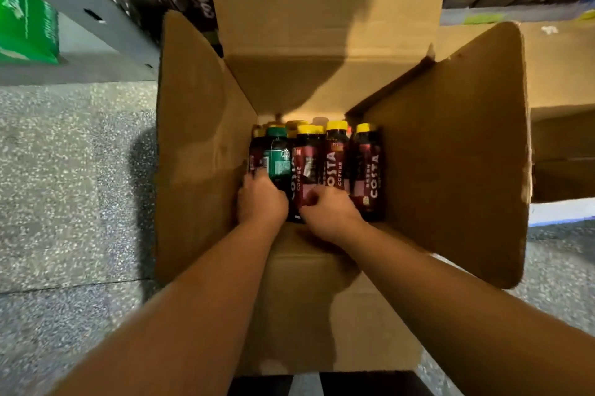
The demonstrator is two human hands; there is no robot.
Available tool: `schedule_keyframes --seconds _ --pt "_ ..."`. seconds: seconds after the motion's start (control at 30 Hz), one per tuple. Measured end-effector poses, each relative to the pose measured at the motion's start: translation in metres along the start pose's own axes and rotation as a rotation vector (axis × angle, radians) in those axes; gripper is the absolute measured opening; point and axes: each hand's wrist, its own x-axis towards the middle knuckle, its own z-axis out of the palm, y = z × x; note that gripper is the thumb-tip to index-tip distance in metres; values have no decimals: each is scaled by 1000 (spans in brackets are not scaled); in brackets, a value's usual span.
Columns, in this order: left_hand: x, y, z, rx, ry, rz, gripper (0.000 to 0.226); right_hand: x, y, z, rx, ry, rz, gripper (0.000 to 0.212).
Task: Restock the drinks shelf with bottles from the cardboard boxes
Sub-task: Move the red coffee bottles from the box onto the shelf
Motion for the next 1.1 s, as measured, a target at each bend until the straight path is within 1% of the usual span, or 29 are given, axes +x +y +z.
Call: schedule_keyframes --seconds 0.17,0.33,0.37,0.47,0.53,0.6,0.7,0.77,0.87,0.9,0.97,1.0,1.1 --pt "28 -8 21 -92 -39 -50 52 22 1 1 70 -16 6 21" --pt "45 -10 29 -183 -68 -79 65 24 7 3 142 -51 73 8" --pt "48 -9 29 -196 -68 -86 65 24 8 1 154 -52 76 9" --pt "46 -7 25 -235 -61 -131 64 20 8 -7 156 -43 68 22" --pt "38 -3 17 -270 -52 -143 63 12 5 -14 157 -21 61 27" --pt "22 5 2 -300 -35 -112 61 -2 -2 -24 173 10 54 28" --pt "-8 23 -30 -351 -28 3 59 -30 -19 -42 187 63 15 24" --pt "-30 36 -54 -457 -49 75 58 -51 -33 -58 193 95 -14 28" --pt "-67 56 -95 -591 -95 129 58 -87 -55 -86 258 118 -40 37" --pt "-80 62 -110 -636 -119 144 58 -99 -63 -96 277 117 -69 38" --pt "-103 73 -139 -715 -153 182 56 -122 -76 -112 326 115 -118 48" --pt "-116 78 -155 -732 -164 199 56 -134 -82 -120 388 101 -121 51" --pt "-149 91 -199 -749 -179 269 60 -175 -106 -147 566 24 -123 46"
